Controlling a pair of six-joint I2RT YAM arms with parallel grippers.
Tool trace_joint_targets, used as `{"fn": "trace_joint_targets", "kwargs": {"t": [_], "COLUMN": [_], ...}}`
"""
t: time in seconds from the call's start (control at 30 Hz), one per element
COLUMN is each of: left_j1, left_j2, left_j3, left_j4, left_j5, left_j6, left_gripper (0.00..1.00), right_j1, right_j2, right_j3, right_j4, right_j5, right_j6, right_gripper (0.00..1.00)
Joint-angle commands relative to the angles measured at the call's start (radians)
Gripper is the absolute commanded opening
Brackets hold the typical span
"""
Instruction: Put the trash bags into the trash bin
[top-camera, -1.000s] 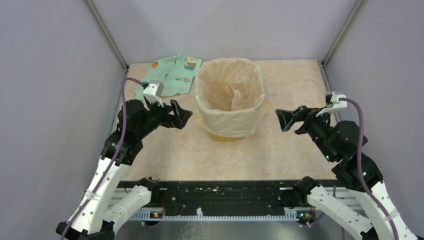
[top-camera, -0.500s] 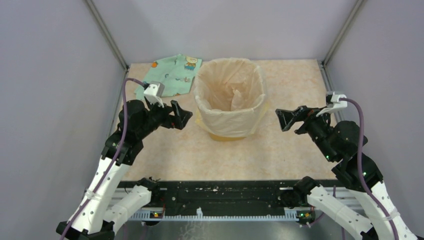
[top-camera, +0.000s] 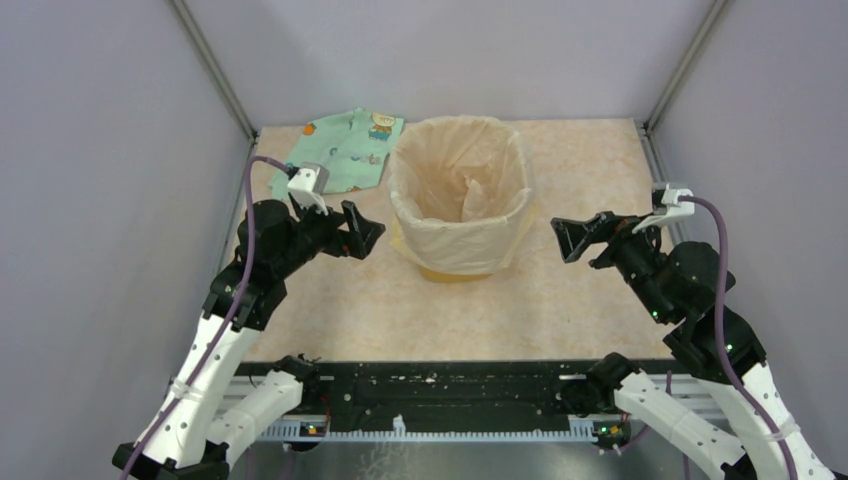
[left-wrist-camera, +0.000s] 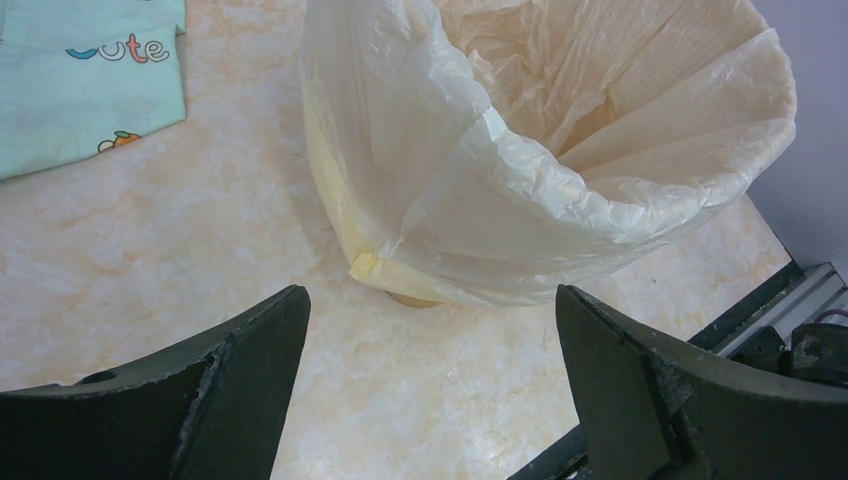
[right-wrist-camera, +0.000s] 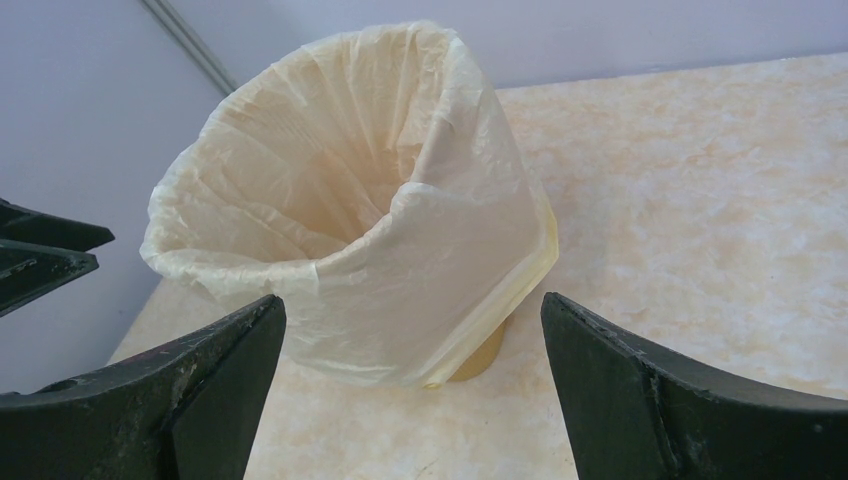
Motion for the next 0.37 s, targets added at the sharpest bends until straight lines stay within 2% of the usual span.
{"fn": "trace_joint_targets", "kwargs": {"t": [0.0,0.33], "left_j1": [-0.004,-0.004], "left_j2": [-0.013,-0.011], "left_j3": [-0.004,-0.004], "left_j4": [0.016,0.014], "left_j5": [-0.003,-0.012], "left_j6": [0.021,0.022], "left_gripper": [0.98,0.98], "right_j1": [-0.004,-0.005], "right_j2": [0.005,0.007], "right_j3": [-0.009,-0.011], "right_j4": [0.041,0.043], "right_j5": [0.012,0.009], "right_j6": [0.010,0.011], "right_gripper": [0.99,0.99]}}
